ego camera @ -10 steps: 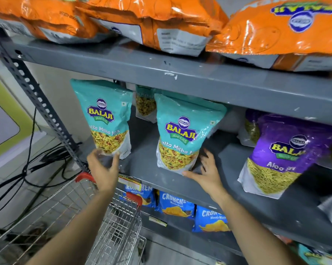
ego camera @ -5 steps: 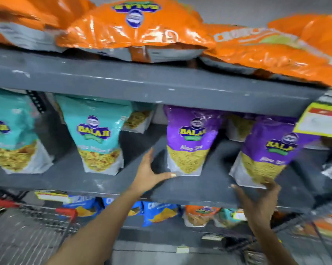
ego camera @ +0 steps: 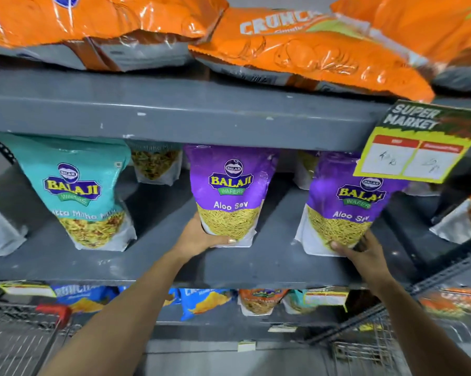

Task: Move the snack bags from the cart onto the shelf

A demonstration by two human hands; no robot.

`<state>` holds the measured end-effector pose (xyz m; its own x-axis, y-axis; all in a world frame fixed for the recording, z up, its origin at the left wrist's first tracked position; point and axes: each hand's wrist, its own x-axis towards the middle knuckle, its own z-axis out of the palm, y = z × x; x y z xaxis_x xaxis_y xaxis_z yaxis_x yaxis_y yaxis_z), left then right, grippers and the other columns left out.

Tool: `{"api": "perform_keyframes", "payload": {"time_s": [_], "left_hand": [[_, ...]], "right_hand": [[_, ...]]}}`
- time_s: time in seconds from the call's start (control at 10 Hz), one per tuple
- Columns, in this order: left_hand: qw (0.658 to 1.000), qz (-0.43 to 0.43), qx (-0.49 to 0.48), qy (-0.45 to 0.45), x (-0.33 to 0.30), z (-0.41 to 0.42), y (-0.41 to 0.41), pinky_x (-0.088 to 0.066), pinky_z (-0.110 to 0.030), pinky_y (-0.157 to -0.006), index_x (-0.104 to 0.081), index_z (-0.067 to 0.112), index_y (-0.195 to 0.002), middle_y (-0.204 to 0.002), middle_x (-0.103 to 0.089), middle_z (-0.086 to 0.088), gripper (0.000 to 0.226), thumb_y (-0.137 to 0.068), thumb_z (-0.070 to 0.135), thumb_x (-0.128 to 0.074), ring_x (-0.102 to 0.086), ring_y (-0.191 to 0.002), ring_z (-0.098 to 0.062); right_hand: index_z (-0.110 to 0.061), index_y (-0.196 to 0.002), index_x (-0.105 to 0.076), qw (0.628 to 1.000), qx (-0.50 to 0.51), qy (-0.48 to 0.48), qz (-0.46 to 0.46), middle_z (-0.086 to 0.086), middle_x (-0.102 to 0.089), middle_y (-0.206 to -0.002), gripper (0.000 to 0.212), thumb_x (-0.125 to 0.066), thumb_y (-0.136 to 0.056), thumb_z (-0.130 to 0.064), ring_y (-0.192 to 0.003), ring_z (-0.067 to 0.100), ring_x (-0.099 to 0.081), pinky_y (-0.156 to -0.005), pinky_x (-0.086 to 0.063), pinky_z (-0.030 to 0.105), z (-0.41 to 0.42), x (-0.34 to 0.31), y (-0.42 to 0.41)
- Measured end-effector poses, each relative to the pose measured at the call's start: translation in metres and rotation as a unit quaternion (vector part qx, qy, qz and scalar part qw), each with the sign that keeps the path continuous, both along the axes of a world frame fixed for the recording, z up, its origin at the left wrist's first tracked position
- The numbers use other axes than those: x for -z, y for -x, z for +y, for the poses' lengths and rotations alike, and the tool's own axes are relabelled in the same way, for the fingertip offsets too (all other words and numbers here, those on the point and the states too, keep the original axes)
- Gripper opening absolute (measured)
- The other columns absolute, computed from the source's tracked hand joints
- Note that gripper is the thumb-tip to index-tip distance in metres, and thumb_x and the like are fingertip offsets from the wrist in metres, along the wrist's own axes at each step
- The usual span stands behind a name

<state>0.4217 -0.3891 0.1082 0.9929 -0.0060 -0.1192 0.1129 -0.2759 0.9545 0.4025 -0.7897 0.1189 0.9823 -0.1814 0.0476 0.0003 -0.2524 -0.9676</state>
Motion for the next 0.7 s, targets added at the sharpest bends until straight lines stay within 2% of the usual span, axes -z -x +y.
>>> {"api": "perform_keyframes", "payload": {"time_s": [0.1,0.2,0.3,0.4,0.5,0.6,0.7], "left_hand": [[1.000,0.005,-0.006,-0.003,0.000,0.003,0.008,-0.053,-0.021,-0.082,-0.054,0.038,-0.118,-0.112,-0.072,0.017,0.092,-0.038,0.045,-0.098,-0.068,-0.099,0.002],[1.000,0.006,-0.011,-0.013,0.001,0.005,0.015,-0.052,-0.018,-0.079,-0.053,0.047,-0.112,-0.109,-0.071,0.024,0.089,-0.035,0.053,-0.096,-0.067,-0.097,0.007],[1.000,0.012,-0.012,-0.013,-0.001,0.005,0.019,-0.055,-0.027,-0.087,-0.052,0.045,-0.116,-0.113,-0.071,0.019,0.092,-0.036,0.052,-0.096,-0.068,-0.102,-0.001],[1.000,0.005,-0.009,-0.005,-0.003,0.003,0.022,-0.056,-0.034,-0.093,-0.051,0.040,-0.119,-0.116,-0.070,0.014,0.093,-0.039,0.049,-0.097,-0.067,-0.107,-0.006],[1.000,0.004,-0.012,-0.001,-0.005,0.001,0.024,-0.056,-0.032,-0.092,-0.047,0.042,-0.122,-0.116,-0.068,0.018,0.095,-0.041,0.047,-0.097,-0.065,-0.108,-0.002],[1.000,0.004,-0.027,0.010,-0.007,0.003,0.029,-0.054,-0.029,-0.093,-0.041,0.045,-0.129,-0.122,-0.063,0.023,0.105,-0.040,0.046,-0.097,-0.062,-0.110,0.004],[0.998,-0.010,-0.038,0.044,0.001,0.007,0.044,-0.045,-0.035,-0.107,-0.024,0.029,-0.149,-0.146,-0.049,0.013,0.131,-0.042,0.044,-0.097,-0.051,-0.130,-0.005]], "right_hand": [[-0.020,-0.113,-0.059,1.000,-0.004,-0.001,-0.001,0.004,-0.070,-0.110,0.055,-0.080,-0.069,0.004,-0.087,-0.005,-0.068,-0.074,-0.053,0.009,0.000,0.001,0.002],[-0.029,-0.108,-0.061,1.000,-0.006,-0.002,0.001,-0.003,-0.071,-0.108,0.054,-0.079,-0.070,0.004,-0.087,-0.006,-0.068,-0.072,-0.052,0.008,0.000,0.000,0.002],[-0.039,-0.107,-0.061,1.000,0.000,-0.004,0.015,-0.010,-0.073,-0.108,0.056,-0.083,-0.068,-0.004,-0.091,-0.004,-0.069,-0.071,-0.053,0.010,-0.001,-0.002,0.003],[-0.043,-0.114,-0.058,1.000,-0.005,-0.006,0.030,-0.015,-0.073,-0.112,0.063,-0.088,-0.061,-0.026,-0.100,0.003,-0.069,-0.082,-0.052,0.023,-0.002,-0.004,0.006],[-0.042,-0.118,-0.056,0.999,-0.009,-0.006,0.035,-0.012,-0.071,-0.116,0.071,-0.088,-0.055,-0.037,-0.103,0.006,-0.068,-0.085,-0.051,0.030,-0.002,-0.004,0.007],[-0.043,-0.117,-0.054,0.999,-0.013,-0.011,0.030,-0.015,-0.070,-0.117,0.072,-0.089,-0.054,-0.036,-0.105,0.004,-0.068,-0.084,-0.051,0.027,-0.003,-0.006,0.006],[-0.044,-0.115,-0.054,0.998,0.017,-0.053,-0.007,-0.020,-0.069,-0.116,0.068,-0.087,-0.057,-0.030,-0.108,0.001,-0.066,-0.079,-0.055,0.015,0.001,-0.008,0.017]]}}
